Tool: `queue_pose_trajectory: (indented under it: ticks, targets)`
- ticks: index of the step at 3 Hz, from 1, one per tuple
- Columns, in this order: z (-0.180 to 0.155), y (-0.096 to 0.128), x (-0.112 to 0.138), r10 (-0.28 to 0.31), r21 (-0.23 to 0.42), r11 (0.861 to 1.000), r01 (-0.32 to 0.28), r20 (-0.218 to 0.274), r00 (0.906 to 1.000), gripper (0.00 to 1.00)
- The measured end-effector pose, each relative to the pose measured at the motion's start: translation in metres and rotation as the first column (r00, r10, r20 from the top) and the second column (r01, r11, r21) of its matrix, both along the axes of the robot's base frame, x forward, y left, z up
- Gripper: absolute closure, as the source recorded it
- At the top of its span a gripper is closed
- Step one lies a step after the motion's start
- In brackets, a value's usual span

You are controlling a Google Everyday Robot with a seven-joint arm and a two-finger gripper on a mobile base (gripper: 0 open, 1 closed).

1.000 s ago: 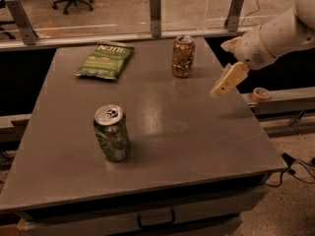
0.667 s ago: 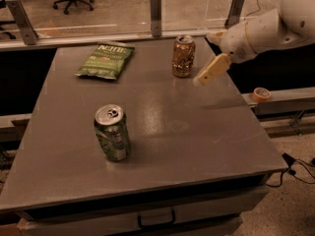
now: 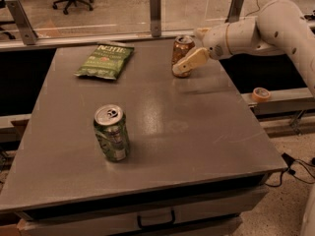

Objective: Pick orange can

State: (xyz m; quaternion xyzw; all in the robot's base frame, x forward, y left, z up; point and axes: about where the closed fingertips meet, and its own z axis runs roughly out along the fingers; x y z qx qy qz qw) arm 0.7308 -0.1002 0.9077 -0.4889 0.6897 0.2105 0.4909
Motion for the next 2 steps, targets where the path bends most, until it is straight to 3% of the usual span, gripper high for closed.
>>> queue_pose_trajectory:
  ticks: [1,2]
  targets:
    - [-0.0094,-0.0034,0.0238,-0.073,0.047,0.996,0.073,-0.002,0.9973,0.02]
    - [-0.0187,-0.0005,0.0295,-0.091,0.094,0.991,0.094,-0.04,0.9951,0.2]
